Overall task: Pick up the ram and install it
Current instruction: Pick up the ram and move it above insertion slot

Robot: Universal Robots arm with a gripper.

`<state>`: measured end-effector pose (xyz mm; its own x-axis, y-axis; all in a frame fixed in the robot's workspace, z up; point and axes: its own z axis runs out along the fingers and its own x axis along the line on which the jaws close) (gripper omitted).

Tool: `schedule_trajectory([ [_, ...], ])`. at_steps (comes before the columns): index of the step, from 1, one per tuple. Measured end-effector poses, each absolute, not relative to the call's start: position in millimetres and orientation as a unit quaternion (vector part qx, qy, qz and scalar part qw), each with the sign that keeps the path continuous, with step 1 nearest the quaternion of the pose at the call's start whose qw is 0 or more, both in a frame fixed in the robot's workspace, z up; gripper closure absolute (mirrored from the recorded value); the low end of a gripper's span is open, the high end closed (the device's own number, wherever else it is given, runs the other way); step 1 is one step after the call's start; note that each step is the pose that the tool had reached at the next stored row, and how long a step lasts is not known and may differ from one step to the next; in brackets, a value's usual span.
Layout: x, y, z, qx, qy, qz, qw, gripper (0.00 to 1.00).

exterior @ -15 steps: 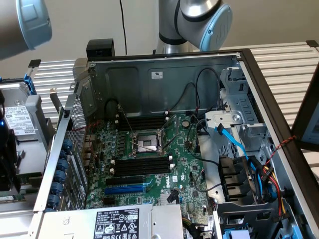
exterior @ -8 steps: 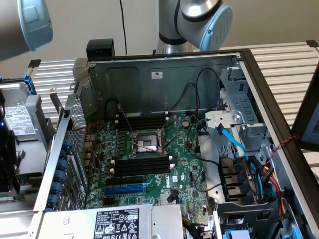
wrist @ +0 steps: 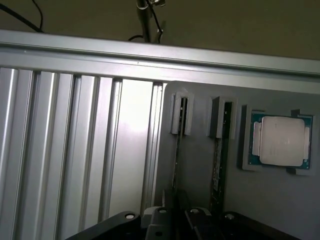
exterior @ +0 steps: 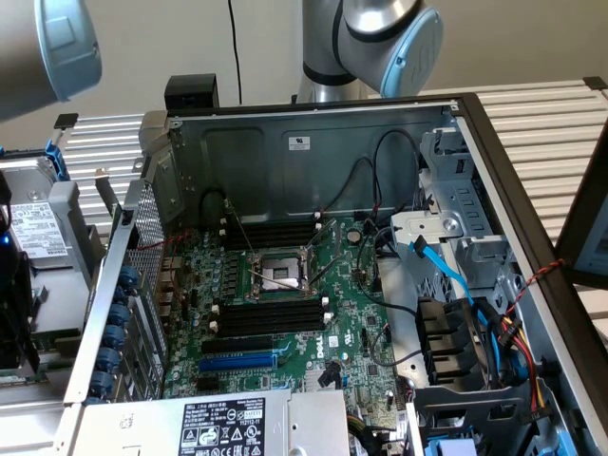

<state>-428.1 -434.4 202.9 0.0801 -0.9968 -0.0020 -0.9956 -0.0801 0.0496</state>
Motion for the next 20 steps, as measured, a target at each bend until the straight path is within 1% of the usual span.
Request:
schedule_trajectory([
  [4, -428.0, -434.3, 202.7, 0.735, -0.678, -0.017, 0.017, 0.82],
  [14, -428.0, -434.2, 202.6, 0.739, -0.673, -0.007, 0.012, 0.82],
  [20, -428.0, -432.8, 202.1, 0.739, -0.673, -0.006, 0.011, 0.82],
])
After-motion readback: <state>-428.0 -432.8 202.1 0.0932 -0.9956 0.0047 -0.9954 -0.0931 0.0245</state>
